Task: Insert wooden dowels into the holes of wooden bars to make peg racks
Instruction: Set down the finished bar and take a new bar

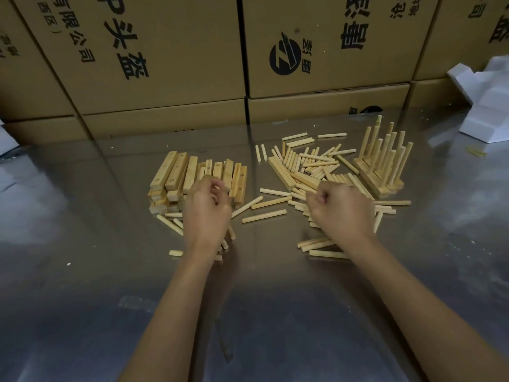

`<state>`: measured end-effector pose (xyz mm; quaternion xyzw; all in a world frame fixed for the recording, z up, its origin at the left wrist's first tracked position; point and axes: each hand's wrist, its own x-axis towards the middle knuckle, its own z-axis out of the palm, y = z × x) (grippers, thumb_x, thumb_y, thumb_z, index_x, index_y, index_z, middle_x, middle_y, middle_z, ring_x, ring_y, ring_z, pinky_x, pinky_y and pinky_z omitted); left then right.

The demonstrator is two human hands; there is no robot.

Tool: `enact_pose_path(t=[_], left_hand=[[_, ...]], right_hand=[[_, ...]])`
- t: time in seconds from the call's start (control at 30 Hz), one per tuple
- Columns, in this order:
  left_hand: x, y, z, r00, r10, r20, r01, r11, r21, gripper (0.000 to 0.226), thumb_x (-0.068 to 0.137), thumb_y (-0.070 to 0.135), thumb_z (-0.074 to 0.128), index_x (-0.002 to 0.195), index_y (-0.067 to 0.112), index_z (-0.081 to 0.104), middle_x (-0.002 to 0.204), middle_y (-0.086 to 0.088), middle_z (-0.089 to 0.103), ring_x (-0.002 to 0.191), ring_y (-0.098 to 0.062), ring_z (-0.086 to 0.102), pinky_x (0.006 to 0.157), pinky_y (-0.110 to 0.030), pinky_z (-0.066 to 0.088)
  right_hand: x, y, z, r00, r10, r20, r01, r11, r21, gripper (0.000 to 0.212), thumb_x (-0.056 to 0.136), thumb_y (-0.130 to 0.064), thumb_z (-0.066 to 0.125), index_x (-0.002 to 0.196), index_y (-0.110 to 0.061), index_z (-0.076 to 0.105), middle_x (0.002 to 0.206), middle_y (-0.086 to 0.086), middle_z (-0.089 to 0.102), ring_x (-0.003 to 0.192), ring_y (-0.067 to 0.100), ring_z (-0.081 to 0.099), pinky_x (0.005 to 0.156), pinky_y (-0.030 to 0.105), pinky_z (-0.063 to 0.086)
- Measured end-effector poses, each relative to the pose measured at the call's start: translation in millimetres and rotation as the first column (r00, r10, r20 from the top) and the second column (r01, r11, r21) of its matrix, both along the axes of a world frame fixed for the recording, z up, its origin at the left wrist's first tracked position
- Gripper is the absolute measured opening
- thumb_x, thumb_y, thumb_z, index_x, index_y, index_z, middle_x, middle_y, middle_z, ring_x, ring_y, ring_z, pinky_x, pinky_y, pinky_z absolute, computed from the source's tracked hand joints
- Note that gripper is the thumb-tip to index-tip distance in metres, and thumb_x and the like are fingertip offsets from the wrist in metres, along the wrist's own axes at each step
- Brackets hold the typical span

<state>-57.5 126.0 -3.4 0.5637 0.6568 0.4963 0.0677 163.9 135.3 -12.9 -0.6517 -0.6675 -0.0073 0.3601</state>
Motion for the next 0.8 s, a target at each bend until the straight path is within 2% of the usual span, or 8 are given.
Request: enact_pose_path(t=[0.17, 0.23, 0.33, 0.43, 0.5, 0.6, 0.7, 0.8], left_hand=[[-2.9, 3.3, -7.7, 0.958, 0.016, -0.286, -0.015, 1.0, 0.005, 0.019, 0.095, 0.007, 0.054, 0.109, 0.009, 0.067, 0.105, -0.004, 0.062, 0.106, -0.023, 0.052, 0.088, -0.029, 0.04], [4.1, 7.2, -12.3, 0.891, -0.014, -0.455, -0.009, 0.999, -0.048, 0.027, 0.097, 0.018, 0.055, 0.121, 0.012, 0.066, 0.113, -0.007, 0.062, 0.11, -0.025, 0.049, 0.094, -0.036, 0.038], [9.6, 12.7, -19.3, 0.786, -0.057, -0.616, -0.048, 0.987, -0.153, 0.036, 0.102, 0.034, 0.047, 0.133, 0.025, 0.061, 0.12, -0.004, 0.055, 0.113, -0.023, 0.042, 0.09, -0.037, 0.028], [8.2, 14.5, -23.3, 0.777, -0.076, -0.625, -0.049, 0.982, -0.181, 0.037, 0.102, 0.037, 0.044, 0.134, 0.028, 0.062, 0.119, -0.002, 0.052, 0.112, -0.022, 0.039, 0.086, -0.034, 0.024], [7.6, 14.1, -23.3, 0.781, -0.08, -0.62, -0.046, 0.982, -0.184, 0.037, 0.102, 0.037, 0.044, 0.134, 0.027, 0.061, 0.12, -0.002, 0.05, 0.112, -0.021, 0.038, 0.088, -0.035, 0.025], [7.0, 13.5, -22.2, 0.786, -0.096, -0.61, -0.043, 0.977, -0.208, 0.037, 0.102, 0.036, 0.043, 0.134, 0.028, 0.06, 0.122, -0.002, 0.049, 0.113, -0.021, 0.038, 0.091, -0.035, 0.027], [4.9, 13.7, -21.9, 0.801, -0.111, -0.588, -0.027, 0.975, -0.22, 0.037, 0.102, 0.036, 0.044, 0.134, 0.028, 0.06, 0.123, -0.001, 0.047, 0.115, -0.021, 0.038, 0.095, -0.035, 0.029], [4.6, 13.4, -21.5, 0.812, -0.126, -0.57, -0.009, 0.974, -0.228, 0.037, 0.102, 0.035, 0.044, 0.136, 0.027, 0.058, 0.123, 0.0, 0.046, 0.115, -0.021, 0.037, 0.096, -0.035, 0.03]], right_hand=[[-20.0, -8.2, -6.2, 0.993, 0.118, 0.031, -0.117, 0.993, -0.012, 0.042, 0.092, -0.031, 0.059, 0.055, -0.02, 0.041, 0.046, -0.006, 0.049, 0.048, 0.008, 0.048, 0.051, 0.02, 0.027], [-23.2, -9.0, -6.9, 0.992, 0.121, 0.027, -0.12, 0.992, -0.025, 0.04, 0.092, -0.032, 0.057, 0.057, -0.019, 0.043, 0.048, -0.006, 0.05, 0.052, 0.011, 0.05, 0.052, 0.026, 0.029], [-25.0, -9.4, -5.6, 0.989, 0.145, 0.012, -0.145, 0.989, 0.016, 0.029, 0.092, -0.031, 0.056, 0.066, -0.022, 0.053, 0.062, -0.008, 0.057, 0.07, 0.015, 0.052, 0.06, 0.031, 0.038], [-19.7, -1.6, -5.0, 0.991, 0.128, 0.038, -0.131, 0.988, 0.083, 0.013, 0.091, -0.027, 0.057, 0.089, -0.02, 0.068, 0.087, -0.006, 0.063, 0.092, 0.016, 0.05, 0.075, 0.036, 0.044], [-17.8, 13.1, -4.4, 0.995, 0.071, 0.073, -0.077, 0.994, 0.072, 0.018, 0.092, -0.027, 0.056, 0.099, -0.019, 0.071, 0.099, -0.003, 0.066, 0.101, 0.018, 0.05, 0.084, 0.037, 0.041], [-25.1, 46.5, -1.7, 0.988, 0.015, 0.151, -0.007, 0.998, -0.056, 0.027, 0.094, -0.032, 0.055, 0.111, -0.016, 0.069, 0.114, 0.003, 0.065, 0.115, 0.023, 0.048, 0.094, 0.041, 0.038], [-36.8, 77.4, 0.9, 0.975, 0.026, 0.22, 0.023, 0.976, -0.215, 0.036, 0.093, -0.039, 0.054, 0.115, -0.012, 0.065, 0.123, 0.008, 0.058, 0.122, 0.028, 0.045, 0.102, 0.043, 0.036], [-45.2, 94.5, 3.2, 0.96, 0.003, 0.281, 0.083, 0.953, -0.291, 0.038, 0.091, -0.044, 0.058, 0.107, -0.01, 0.064, 0.121, 0.009, 0.059, 0.123, 0.028, 0.045, 0.102, 0.043, 0.035]])
